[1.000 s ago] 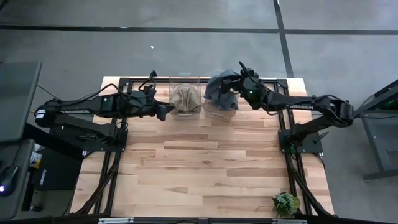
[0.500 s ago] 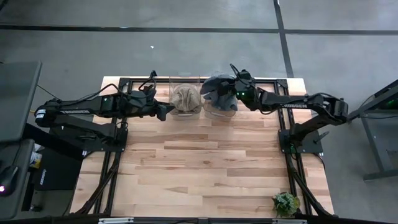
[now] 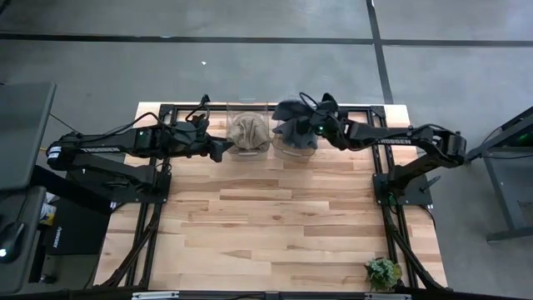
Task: Pick & Place hat
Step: Put the blue cap into the right transparent bin
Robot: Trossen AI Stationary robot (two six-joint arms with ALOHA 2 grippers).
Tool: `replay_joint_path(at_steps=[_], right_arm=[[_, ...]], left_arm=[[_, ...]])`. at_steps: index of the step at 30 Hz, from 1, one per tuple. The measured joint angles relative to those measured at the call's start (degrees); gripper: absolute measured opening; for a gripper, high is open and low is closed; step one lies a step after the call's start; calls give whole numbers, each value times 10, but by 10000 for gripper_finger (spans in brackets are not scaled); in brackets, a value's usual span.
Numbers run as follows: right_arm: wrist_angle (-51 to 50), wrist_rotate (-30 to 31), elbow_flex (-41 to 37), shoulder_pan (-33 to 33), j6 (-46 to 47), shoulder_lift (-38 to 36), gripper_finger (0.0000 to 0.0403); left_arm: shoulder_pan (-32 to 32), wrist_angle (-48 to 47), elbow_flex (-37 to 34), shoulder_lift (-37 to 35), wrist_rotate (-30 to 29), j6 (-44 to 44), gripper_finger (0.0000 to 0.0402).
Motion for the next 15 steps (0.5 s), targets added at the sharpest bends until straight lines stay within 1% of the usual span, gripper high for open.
replay_joint_path(at_steps=[3,8,15], right_arm=[[-8,-8,0,-12,-20,0,0],[-18,-67,0,-40,-36,0,0],[21,-145,0,-84,-154,0,0]], left_arm=[[0,0,0,0,0,0,177],[0,0,0,0,0,0,177],[0,0,0,0,1,0,177]])
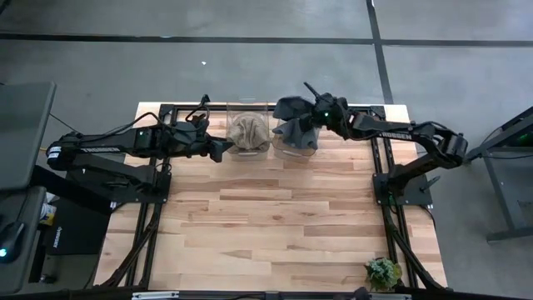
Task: Pick & Place hat
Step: Put the blue cap into the right transparent bin
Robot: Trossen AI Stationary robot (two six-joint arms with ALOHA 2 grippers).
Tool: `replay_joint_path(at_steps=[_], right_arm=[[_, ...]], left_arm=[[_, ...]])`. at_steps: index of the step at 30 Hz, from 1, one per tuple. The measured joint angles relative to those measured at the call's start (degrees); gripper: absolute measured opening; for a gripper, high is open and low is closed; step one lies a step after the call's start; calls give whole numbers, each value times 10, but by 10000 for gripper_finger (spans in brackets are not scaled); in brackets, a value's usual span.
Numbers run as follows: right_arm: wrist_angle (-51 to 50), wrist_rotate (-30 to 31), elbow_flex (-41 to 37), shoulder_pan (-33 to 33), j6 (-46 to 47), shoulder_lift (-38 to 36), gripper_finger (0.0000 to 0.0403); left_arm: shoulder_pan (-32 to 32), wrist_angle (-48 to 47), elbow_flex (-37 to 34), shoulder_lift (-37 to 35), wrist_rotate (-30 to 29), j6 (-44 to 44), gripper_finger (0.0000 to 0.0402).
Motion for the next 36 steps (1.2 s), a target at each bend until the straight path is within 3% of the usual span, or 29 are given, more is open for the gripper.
replay_joint_path(at_steps=[5,12,17,23,30,36], right_arm=[[21,-34,0,-34,-51,0,0],[28,-143,0,-71,-174,0,0],[24,-207,0,-74,-200,0,0],[0,-215,0,-59,-207,0,0],[-68,-214,-1,-47,-277,0,0],[-41,-192,-1,-51,-318,0,0]], left_arm=[[0,0,0,0,0,-4,177],[0,0,0,0,11,-15,177],[0,0,0,0,11,-15,177],[0,0,0,0,11,-15,177],[0,0,0,0,10,-15,177],[0,-1,0,0,10,-15,177]])
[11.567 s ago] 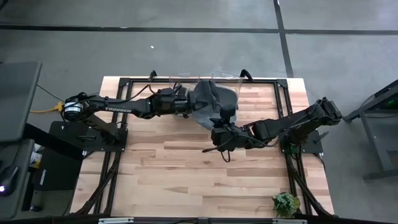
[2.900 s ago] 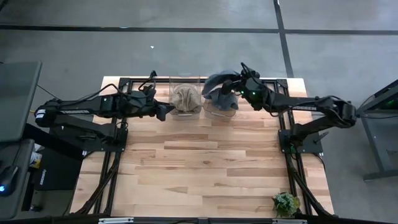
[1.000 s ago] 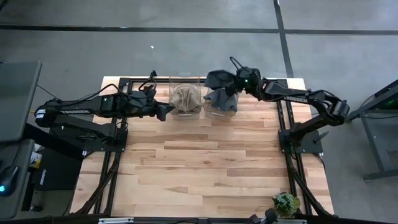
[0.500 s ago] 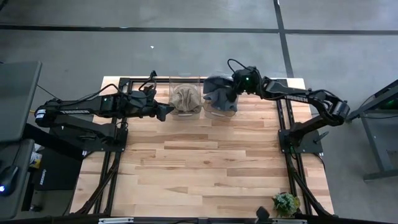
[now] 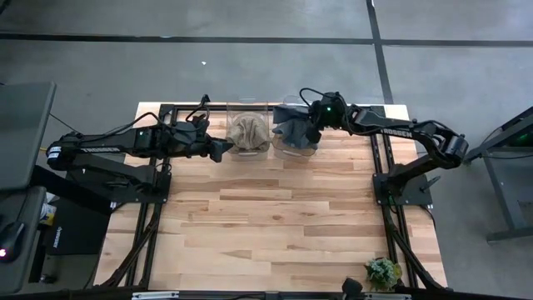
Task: Pick & Place hat
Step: Put the blue cap into the right transparent bin
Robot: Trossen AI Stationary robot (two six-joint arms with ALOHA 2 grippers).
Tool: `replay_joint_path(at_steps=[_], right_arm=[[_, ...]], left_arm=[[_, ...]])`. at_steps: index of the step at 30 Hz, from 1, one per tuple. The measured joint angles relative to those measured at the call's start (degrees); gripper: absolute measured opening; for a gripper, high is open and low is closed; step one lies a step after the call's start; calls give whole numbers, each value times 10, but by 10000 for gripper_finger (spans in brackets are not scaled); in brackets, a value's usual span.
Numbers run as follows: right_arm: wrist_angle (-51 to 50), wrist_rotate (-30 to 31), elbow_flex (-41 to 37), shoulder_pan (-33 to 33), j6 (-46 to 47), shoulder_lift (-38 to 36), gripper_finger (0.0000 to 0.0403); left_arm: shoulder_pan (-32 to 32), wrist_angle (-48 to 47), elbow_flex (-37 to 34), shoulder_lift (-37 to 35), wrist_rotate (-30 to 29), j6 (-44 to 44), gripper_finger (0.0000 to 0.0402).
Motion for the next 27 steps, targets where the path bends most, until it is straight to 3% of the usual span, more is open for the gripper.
replay_joint_path(at_steps=[9,13,20,27], right_arm=[[11,29,0,-14,-94,0,0],[1,-13,0,-11,-133,0,0],[-44,-54,0,12,-132,0,0],[-39,-43,0,46,-120,-14,8]], left_arm=[[0,-18,0,0,0,-9,177],[0,-26,0,0,-1,-18,177],[0,-30,0,0,-2,-19,177],[0,-30,0,0,-2,-19,177]])
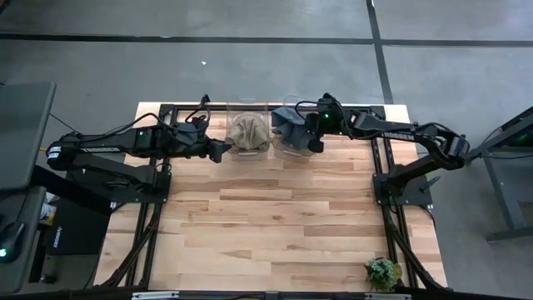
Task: Pick & Place hat
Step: Put the blue cap into the right transparent bin
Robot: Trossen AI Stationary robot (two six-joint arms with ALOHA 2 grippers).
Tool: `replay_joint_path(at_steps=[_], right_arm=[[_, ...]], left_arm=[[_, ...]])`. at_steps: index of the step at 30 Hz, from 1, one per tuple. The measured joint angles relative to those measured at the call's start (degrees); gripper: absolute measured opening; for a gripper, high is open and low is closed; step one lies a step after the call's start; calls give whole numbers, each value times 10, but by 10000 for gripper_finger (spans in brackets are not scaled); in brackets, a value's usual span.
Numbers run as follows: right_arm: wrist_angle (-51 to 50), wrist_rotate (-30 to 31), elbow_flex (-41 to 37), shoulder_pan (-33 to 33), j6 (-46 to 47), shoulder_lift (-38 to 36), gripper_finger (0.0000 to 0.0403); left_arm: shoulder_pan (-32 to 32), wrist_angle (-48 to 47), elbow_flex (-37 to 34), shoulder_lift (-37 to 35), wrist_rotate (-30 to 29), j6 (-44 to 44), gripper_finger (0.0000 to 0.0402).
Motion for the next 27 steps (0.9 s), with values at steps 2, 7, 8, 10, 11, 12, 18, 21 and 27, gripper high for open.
replay_joint_path(at_steps=[2,7,8,10,11,12,18,21,27], right_arm=[[0,3,0,7,0,-10,18],[-9,2,0,17,27,-37,53],[-11,-1,0,16,36,-41,62],[-21,-8,0,17,52,-49,80],[-26,-9,0,18,60,-53,89],[-32,-8,1,19,66,-55,99],[-59,-6,1,36,117,-72,158],[-56,4,1,52,140,-90,176],[-15,9,1,85,220,-114,176]], left_arm=[[0,0,0,0,0,0,177],[0,0,0,0,0,1,177],[0,0,0,0,0,1,177],[0,0,0,0,0,2,177],[0,0,0,0,0,2,177],[0,0,0,0,0,2,177],[0,0,0,0,2,2,177],[0,0,0,0,2,2,177],[0,0,0,0,5,2,177]])
